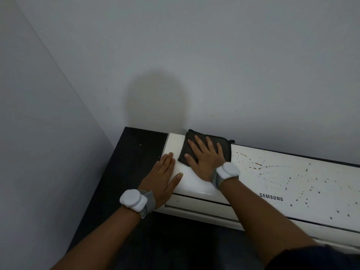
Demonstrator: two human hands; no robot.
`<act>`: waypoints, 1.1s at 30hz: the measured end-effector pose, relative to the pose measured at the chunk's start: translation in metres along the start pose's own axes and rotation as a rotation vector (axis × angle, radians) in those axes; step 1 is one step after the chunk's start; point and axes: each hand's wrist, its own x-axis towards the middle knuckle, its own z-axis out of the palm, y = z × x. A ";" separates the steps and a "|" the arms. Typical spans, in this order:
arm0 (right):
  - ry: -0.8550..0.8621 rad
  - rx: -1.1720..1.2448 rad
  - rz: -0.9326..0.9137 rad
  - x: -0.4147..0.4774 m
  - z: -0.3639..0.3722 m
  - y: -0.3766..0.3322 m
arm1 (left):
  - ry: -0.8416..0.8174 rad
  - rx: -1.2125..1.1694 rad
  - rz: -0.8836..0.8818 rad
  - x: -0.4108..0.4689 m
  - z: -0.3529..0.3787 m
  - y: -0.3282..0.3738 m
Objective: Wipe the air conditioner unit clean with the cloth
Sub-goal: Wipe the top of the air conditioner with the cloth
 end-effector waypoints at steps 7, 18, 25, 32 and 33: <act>-0.050 0.046 0.130 0.031 0.003 -0.009 | 0.058 -0.789 -0.257 -0.001 -0.026 -0.003; 0.112 -0.011 -0.037 0.001 0.016 -0.066 | 0.143 -1.264 -0.485 0.014 -0.044 -0.009; 0.113 -0.029 -0.214 -0.040 0.020 -0.090 | 0.214 -1.367 -0.577 0.023 -0.039 -0.015; 0.074 -0.062 -0.355 -0.082 0.016 -0.073 | 0.191 -1.298 -0.527 0.021 -0.038 -0.016; 0.062 -0.061 -0.361 -0.087 0.016 -0.069 | 0.197 -1.293 -0.511 0.021 -0.037 -0.016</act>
